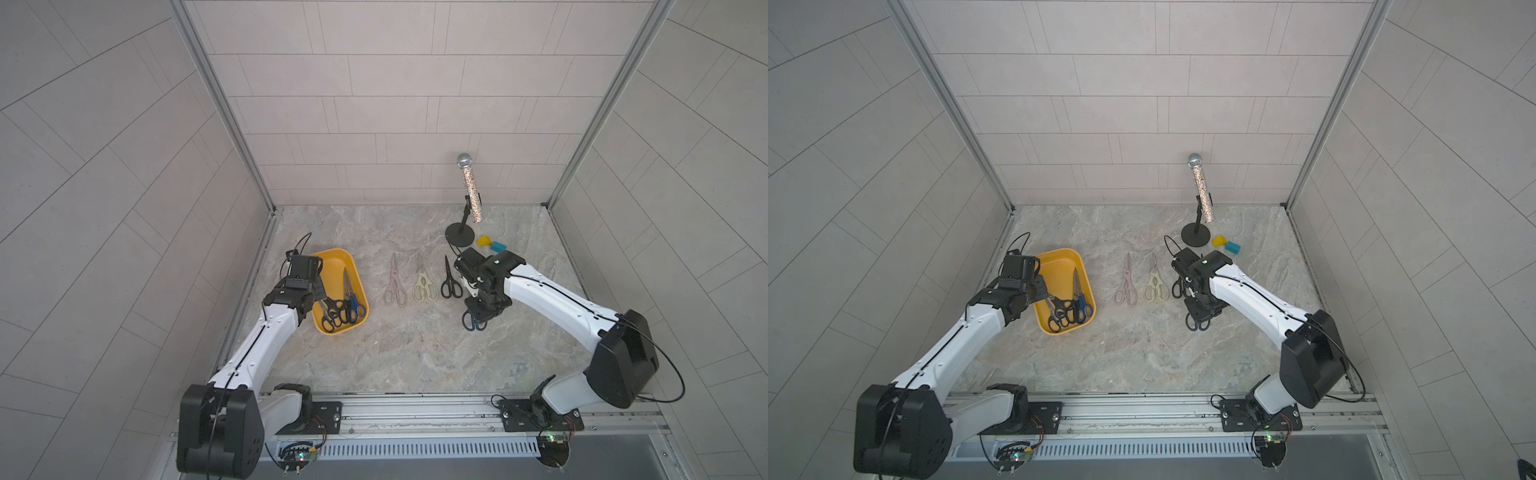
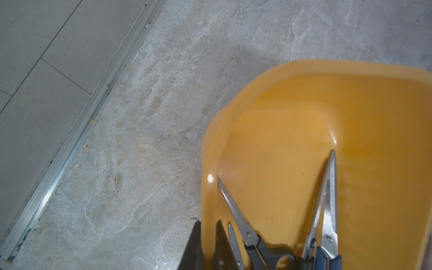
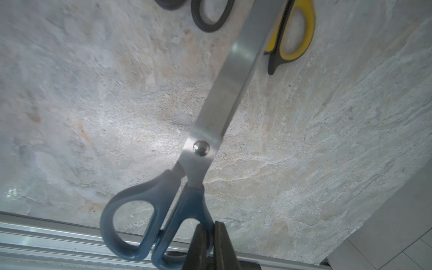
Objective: Take the scissors out of the storage box
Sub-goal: Place the scissors at the center of the board.
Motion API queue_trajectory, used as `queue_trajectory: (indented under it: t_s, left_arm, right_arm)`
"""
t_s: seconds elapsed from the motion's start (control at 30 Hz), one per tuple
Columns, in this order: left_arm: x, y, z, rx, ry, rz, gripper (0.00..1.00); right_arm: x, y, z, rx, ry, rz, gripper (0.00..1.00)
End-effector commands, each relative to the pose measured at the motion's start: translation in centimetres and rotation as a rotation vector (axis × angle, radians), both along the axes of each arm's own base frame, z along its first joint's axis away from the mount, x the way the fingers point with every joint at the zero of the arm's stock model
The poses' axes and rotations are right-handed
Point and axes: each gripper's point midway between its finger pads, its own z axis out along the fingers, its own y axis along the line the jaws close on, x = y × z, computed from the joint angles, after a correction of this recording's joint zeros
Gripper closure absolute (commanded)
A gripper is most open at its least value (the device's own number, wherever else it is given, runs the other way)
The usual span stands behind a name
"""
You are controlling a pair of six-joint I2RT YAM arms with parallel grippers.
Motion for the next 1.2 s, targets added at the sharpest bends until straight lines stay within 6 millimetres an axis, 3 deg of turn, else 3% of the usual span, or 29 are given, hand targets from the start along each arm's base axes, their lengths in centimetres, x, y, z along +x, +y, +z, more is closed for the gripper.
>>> queue_trajectory:
  t_s: [0.0,0.17,0.47,0.83,1.17]
  left_arm:
    - [0.9,-0.1,2.3,-0.001,-0.069,-0.007,1.00]
    - [0.9,0.0,2.4,0.002,-0.076,-0.006,1.00]
    - [1.1,-0.2,2.3,0.000,-0.072,-0.019,1.00]
    - [1.2,-0.3,1.9,-0.002,-0.055,-0.024,1.00]
    - [1.0,-0.1,1.9,0.007,-0.053,-0.019,1.00]
  right_arm:
    - [-0.6,-1.9,-0.8,-0.129,0.105,-0.006,1.00]
    - [-0.6,-2.0,-2.6,-0.176,0.174,-0.002,1.00]
    - [-2.7,-2.0,-6.1,-0.182,0.305,-0.028,1.00]
    - [-2.6,-3.9,-7.6,-0.336,0.354,-0.039,1.00]
    - [-1.6,-3.6,-6.7,-0.302,0.281,-0.036,0.84]
